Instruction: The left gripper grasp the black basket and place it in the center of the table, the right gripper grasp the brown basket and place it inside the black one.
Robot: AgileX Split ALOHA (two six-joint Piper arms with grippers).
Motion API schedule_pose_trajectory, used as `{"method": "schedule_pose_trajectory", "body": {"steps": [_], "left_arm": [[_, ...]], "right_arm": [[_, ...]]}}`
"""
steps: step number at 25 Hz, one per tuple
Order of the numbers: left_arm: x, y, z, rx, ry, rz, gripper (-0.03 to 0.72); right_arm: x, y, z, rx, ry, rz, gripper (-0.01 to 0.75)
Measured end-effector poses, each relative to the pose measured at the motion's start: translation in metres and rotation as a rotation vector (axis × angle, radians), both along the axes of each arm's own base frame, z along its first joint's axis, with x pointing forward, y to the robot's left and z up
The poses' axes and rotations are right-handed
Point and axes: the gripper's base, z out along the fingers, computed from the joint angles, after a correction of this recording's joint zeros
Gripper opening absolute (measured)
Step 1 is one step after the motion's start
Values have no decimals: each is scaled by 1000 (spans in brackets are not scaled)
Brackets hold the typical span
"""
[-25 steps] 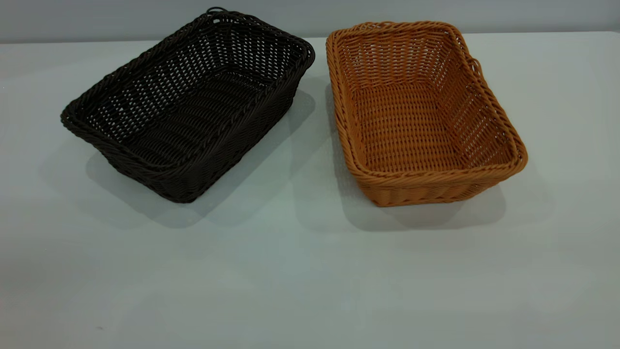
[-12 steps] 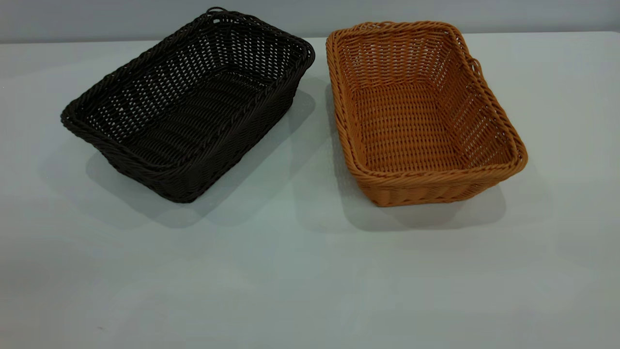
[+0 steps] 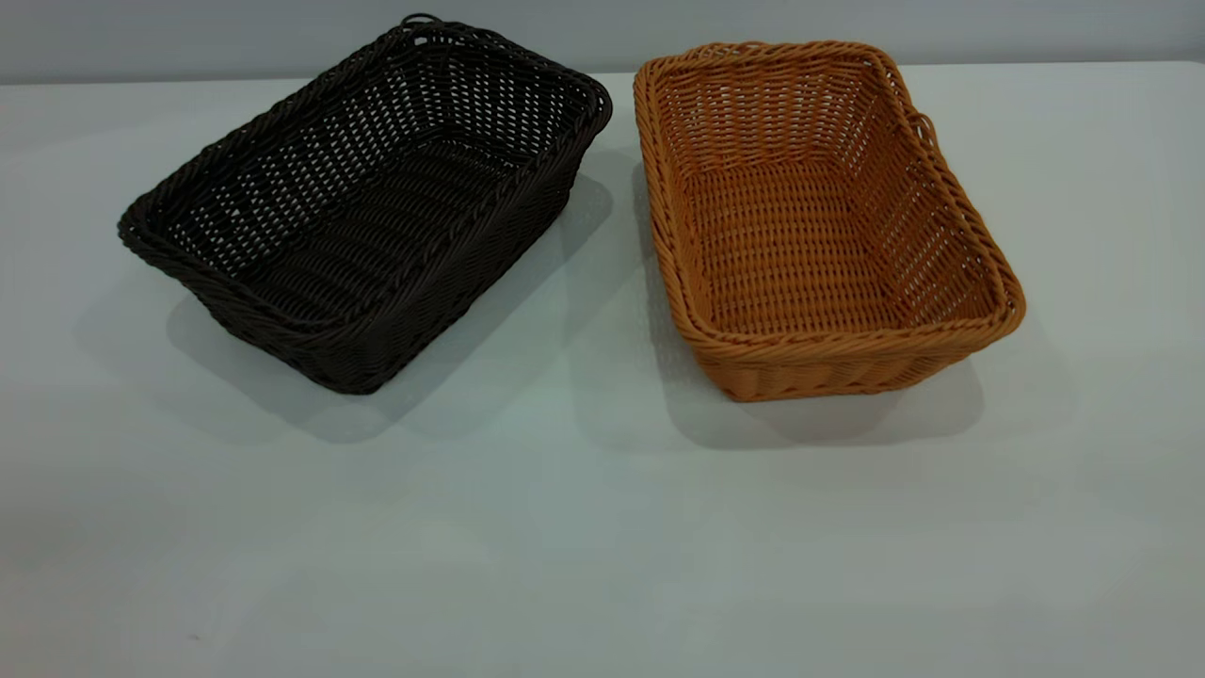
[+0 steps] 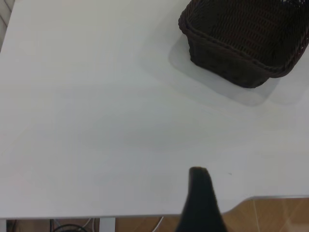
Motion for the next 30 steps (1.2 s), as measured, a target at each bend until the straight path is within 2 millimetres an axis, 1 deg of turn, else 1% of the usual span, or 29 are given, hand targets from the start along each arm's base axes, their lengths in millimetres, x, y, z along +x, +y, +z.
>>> {"method": "schedule_pose_trajectory", "body": {"steps": [16, 19, 20, 22, 25, 28, 30], "left_arm": [[0, 0, 0, 0, 2, 0, 488], [7, 2, 4, 17, 28, 13, 488], [12, 2, 9, 22, 24, 17, 488], [25, 2, 21, 23, 12, 16, 488], [53, 1, 38, 26, 1, 11, 488], [91, -1, 48, 28, 20, 4, 488], [118, -2, 51, 27, 24, 0, 488]], "right_arm": [[0, 2, 0, 20, -1, 13, 239], [0, 2, 0, 20, -6, 13, 248], [0, 2, 2, 20, -13, 13, 258], [-2, 2, 8, 22, -41, 11, 304], [-4, 2, 19, 26, -74, 8, 410], [2, 2, 29, 29, -63, 6, 518], [10, 1, 33, 29, -50, 5, 570]]}}
